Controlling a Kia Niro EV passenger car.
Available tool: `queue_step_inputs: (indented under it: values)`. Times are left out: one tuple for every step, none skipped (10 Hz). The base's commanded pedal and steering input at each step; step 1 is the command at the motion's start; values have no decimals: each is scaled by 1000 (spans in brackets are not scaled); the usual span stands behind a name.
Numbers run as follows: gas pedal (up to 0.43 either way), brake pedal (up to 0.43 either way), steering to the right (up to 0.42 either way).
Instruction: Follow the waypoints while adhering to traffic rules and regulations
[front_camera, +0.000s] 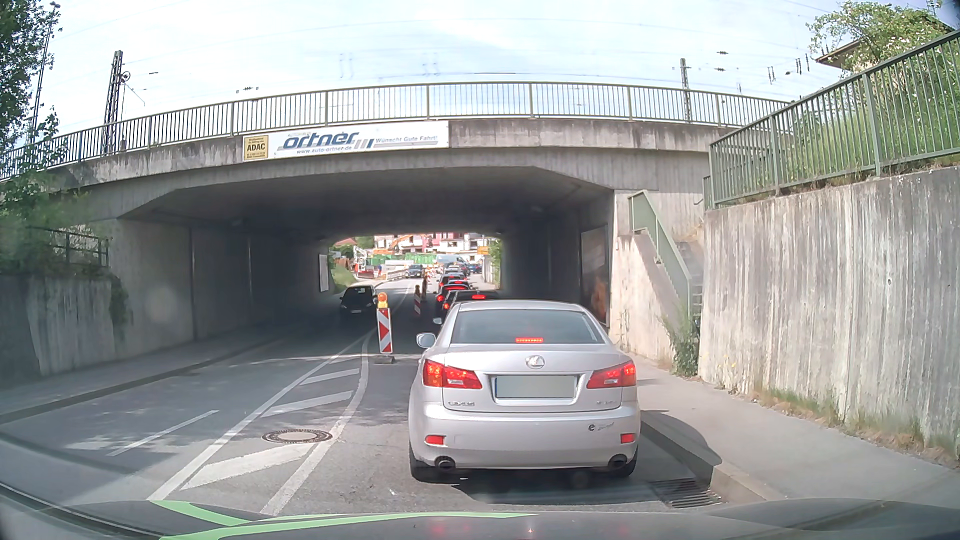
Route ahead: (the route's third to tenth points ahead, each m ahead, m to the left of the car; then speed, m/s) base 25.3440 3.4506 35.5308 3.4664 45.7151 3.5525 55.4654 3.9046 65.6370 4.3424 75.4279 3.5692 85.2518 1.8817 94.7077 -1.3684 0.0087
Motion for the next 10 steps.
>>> queue_step_inputs:
  values:
    - [0, 305, -3]
    - [0, 299, -3]
    - [0, 299, -3]
    - [0, 305, -3]
    - [0, 305, -3]
    - [0, 305, -3]
    - [0, 305, -3]
    - [0, 305, -3]
    - [0, 305, -3]
    - [0, 305, -3]
